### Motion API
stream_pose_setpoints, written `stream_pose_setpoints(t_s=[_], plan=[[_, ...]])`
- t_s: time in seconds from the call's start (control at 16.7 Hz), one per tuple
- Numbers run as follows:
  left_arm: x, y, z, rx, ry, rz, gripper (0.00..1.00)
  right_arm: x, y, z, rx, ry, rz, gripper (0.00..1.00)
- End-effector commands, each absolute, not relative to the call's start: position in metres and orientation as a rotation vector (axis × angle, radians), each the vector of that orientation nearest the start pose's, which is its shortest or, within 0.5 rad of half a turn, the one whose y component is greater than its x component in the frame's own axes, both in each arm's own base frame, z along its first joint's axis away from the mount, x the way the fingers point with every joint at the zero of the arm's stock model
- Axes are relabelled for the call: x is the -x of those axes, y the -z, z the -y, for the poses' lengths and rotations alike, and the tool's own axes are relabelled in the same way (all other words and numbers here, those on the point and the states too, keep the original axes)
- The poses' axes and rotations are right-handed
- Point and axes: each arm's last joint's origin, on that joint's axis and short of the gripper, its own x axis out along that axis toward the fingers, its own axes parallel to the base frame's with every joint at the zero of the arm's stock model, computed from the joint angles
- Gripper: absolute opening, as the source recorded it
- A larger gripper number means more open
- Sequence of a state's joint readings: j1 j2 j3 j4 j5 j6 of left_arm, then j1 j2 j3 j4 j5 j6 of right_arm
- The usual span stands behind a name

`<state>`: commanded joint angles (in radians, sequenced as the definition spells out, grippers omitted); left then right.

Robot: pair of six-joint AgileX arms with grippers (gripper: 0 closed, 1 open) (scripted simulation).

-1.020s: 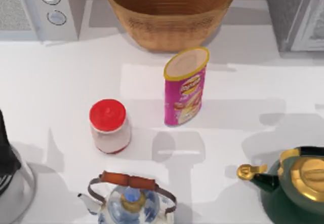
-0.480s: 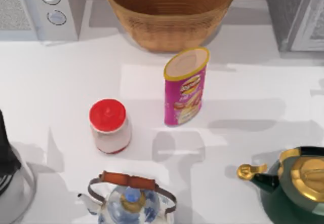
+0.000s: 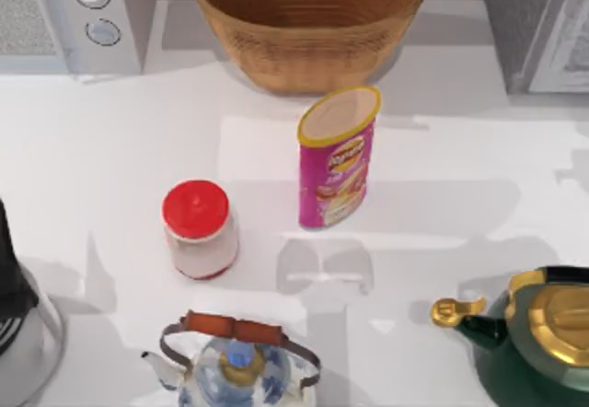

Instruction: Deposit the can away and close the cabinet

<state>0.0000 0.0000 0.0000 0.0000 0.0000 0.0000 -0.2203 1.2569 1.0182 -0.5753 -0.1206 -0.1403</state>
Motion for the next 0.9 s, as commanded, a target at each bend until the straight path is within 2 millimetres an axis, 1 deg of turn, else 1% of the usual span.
stream_pose_setpoints(t_s=[0.06, 0.18, 0.24, 0.3, 0.36, 0.42, 0.48, 0.6, 0.78, 0.9], plan=[[-0.106, -0.160, 0.001, 0.000, 0.000, 0.000, 1.00, -0.247, -0.290, 0.047, 0.005, 0.040, -0.761, 0.00], [-0.106, -0.160, 0.001, 0.000, 0.000, 0.000, 1.00, -0.216, -0.309, 0.036, 0.011, 0.052, -0.656, 0.00], [-0.106, -0.160, 0.001, 0.000, 0.000, 0.000, 1.00, -0.197, -0.314, 0.030, 0.012, 0.058, -0.597, 0.00], [-0.106, -0.160, 0.001, 0.000, 0.000, 0.000, 1.00, -0.178, -0.316, 0.025, 0.012, 0.062, -0.540, 0.00], [-0.106, -0.160, 0.001, 0.000, 0.000, 0.000, 1.00, -0.160, -0.313, 0.021, 0.011, 0.066, -0.484, 0.00], [-0.106, -0.160, 0.001, 0.000, 0.000, 0.000, 1.00, -0.144, -0.306, 0.017, 0.009, 0.068, -0.431, 0.00], [-0.106, -0.160, 0.001, 0.000, 0.000, 0.000, 1.00, -0.130, -0.294, 0.014, 0.008, 0.068, -0.383, 0.00], [-0.106, -0.160, 0.001, 0.000, 0.000, 0.000, 1.00, -0.114, -0.263, 0.011, 0.005, 0.067, -0.304, 0.00], [-0.106, -0.160, 0.001, 0.000, 0.000, 0.000, 1.00, -0.107, -0.212, 0.008, 0.003, 0.052, -0.208, 0.00], [-0.106, -0.160, 0.001, 0.000, 0.000, 0.000, 1.00, -0.107, -0.186, 0.005, 0.003, 0.033, -0.135, 0.00]])
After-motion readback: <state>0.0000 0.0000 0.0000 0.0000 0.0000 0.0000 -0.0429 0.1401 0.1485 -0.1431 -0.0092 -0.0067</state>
